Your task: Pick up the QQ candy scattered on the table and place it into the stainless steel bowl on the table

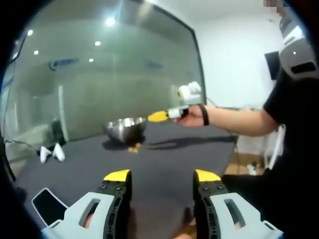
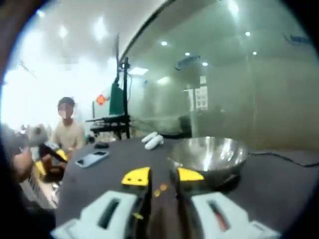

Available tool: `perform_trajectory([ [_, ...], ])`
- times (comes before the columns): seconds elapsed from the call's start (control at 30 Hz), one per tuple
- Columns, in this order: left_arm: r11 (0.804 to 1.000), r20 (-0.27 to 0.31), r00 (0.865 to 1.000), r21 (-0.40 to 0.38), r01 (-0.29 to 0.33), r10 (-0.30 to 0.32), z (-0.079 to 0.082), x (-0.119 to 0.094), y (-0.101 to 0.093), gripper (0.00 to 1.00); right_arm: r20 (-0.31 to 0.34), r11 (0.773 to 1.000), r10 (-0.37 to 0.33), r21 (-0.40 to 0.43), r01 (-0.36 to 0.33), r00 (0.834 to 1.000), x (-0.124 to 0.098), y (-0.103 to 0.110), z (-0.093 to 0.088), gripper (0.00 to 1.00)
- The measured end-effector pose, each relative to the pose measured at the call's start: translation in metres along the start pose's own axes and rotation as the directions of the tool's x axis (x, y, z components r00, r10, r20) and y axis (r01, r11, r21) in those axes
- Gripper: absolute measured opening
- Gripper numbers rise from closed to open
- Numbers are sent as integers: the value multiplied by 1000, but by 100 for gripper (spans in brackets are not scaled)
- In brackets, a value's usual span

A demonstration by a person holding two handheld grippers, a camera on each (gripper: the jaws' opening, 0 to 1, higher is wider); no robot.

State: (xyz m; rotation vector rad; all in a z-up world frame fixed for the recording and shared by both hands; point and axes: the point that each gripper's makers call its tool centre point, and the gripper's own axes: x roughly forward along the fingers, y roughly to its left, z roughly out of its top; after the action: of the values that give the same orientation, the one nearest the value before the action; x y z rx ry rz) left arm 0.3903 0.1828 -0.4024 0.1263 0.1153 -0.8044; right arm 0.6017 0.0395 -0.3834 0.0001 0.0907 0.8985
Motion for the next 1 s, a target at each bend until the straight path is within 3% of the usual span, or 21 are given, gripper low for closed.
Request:
perform_trajectory([
  [0.17,1000,2,1000,1,-8,8,-1,-3,3,50,-61,999,4,-39,-6,998,-16,12,-27,20],
  [0.4,1000,3,1000,5,-7,7,-2,-2,2,50,-100,999,21,-38,-25,995,-13,23,-42,19],
  [0.67,1000,9,1000,1,-12,12,-2,-8,4,50,-153,994,25,-105,-42,988,0,34,-56,18],
  [0.87,1000,7,1000,2,-9,9,-4,-7,4,50,-169,997,36,-65,-47,985,16,28,-62,20],
  [1.0,1000,-2,1000,7,-9,9,-4,-5,1,50,-219,997,18,-66,-34,976,29,20,-73,21],
])
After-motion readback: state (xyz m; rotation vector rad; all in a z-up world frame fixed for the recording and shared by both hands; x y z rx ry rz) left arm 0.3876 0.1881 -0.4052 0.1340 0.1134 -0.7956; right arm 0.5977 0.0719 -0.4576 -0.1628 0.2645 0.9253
